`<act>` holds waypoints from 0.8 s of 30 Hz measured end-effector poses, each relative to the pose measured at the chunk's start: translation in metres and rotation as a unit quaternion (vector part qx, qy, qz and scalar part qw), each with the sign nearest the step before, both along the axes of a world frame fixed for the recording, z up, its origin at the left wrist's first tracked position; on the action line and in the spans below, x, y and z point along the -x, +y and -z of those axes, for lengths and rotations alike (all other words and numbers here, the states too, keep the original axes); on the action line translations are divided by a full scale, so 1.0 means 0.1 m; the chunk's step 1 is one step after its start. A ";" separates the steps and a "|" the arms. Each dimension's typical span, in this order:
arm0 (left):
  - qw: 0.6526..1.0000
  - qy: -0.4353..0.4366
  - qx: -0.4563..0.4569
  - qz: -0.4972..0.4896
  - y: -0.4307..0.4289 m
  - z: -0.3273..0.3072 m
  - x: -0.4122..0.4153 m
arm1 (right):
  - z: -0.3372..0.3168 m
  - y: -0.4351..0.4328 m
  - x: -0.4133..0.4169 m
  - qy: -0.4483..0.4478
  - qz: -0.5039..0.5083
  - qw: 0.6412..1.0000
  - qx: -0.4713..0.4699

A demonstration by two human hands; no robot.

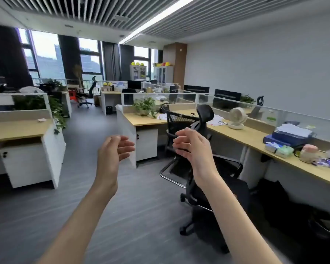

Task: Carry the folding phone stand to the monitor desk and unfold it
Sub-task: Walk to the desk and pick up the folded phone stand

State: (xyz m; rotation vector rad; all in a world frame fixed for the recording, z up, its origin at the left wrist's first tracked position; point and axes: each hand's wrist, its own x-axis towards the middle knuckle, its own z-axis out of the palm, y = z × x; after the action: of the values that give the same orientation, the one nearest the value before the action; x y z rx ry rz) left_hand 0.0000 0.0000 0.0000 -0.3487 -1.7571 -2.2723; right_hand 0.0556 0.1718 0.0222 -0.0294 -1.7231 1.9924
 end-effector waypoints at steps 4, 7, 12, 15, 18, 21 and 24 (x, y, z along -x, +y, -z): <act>0.998 -0.012 -0.006 -0.065 -0.09 0.01 0.64 | 0.00 -0.04 0.86 -0.013 -0.059 0.998 0.001; 0.994 -0.020 -0.009 -0.103 -0.26 0.06 1.18 | 0.06 -0.18 1.54 -0.018 -0.106 0.994 0.007; 0.987 -0.011 -0.017 -0.162 -0.56 0.14 2.11 | 0.20 -0.47 2.68 -0.025 -0.162 0.986 0.024; 0.982 0.000 -0.014 -0.187 -0.78 0.11 2.77 | 0.20 -0.70 3.45 -0.020 -0.187 0.982 0.015; 0.978 0.007 -0.015 -0.207 -0.99 -0.02 3.50 | 0.09 -0.90 4.27 -0.018 -0.207 0.978 0.013; 0.974 0.012 -0.008 -0.225 -1.17 -0.13 4.25 | -0.02 -1.08 5.07 -0.010 -0.217 0.976 0.019; 0.972 0.012 -0.010 -0.236 -1.32 -0.16 4.93 | -0.03 -1.23 5.79 -0.005 -0.224 0.974 0.021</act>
State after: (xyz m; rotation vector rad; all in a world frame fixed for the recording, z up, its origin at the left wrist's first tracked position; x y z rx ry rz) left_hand -0.4933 -0.1319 0.0159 0.0482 -1.5953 -1.9319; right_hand -0.5235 0.0491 0.0254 0.3663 -1.8135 2.3465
